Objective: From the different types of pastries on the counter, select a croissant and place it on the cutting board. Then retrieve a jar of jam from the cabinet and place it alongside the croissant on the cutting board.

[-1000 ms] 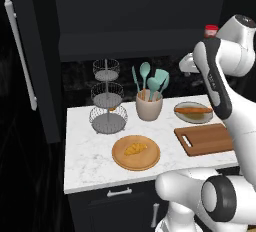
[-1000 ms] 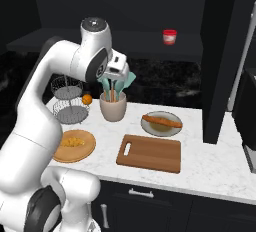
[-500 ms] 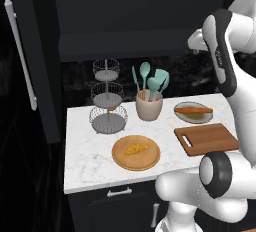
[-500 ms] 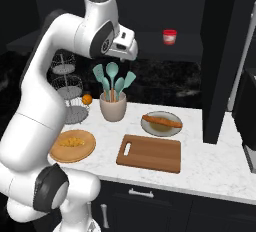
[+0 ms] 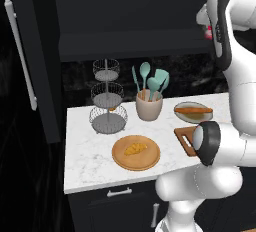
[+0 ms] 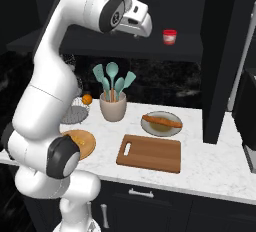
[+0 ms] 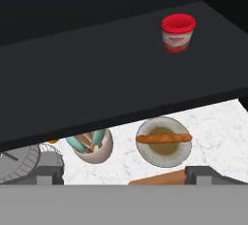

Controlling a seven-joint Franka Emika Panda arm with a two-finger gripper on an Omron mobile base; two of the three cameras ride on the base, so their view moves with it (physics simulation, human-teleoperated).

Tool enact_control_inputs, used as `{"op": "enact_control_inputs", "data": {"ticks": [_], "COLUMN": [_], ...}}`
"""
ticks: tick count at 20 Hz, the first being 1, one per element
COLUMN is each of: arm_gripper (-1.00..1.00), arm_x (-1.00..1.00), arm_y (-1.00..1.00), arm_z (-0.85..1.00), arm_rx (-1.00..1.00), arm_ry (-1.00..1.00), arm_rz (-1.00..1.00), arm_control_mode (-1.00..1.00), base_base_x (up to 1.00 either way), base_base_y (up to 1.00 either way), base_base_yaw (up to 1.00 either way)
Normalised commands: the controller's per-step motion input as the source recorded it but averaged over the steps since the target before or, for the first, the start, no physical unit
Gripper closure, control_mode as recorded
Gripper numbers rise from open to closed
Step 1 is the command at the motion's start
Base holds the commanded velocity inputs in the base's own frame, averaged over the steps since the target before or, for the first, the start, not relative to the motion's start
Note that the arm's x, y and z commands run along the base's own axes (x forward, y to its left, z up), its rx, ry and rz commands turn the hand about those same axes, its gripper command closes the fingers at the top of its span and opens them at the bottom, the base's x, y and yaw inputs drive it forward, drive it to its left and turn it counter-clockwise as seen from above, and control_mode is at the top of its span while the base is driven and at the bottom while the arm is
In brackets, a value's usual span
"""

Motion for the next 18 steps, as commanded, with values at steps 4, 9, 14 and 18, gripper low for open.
{"op": "enact_control_inputs", "data": {"ticks": [4, 9, 14, 18], "arm_gripper": [-1.00, -1.00, -1.00, -1.00], "arm_x": [0.00, -0.36, 0.01, 0.51], "arm_y": [-0.13, -0.19, -0.16, -0.17], "arm_z": [-0.03, -0.58, -0.09, -0.08], "arm_rx": [-0.01, -0.14, -0.01, 0.00], "arm_ry": [0.00, 0.00, -0.04, -0.06], "arm_rz": [0.00, 0.00, 0.00, -0.07], "arm_control_mode": [-1.00, -1.00, -1.00, -1.00], "base_base_x": [0.00, 0.00, 0.00, 0.00], "base_base_y": [0.00, 0.00, 0.00, 0.00], "base_base_yaw": [0.00, 0.00, 0.00, 0.00]}}
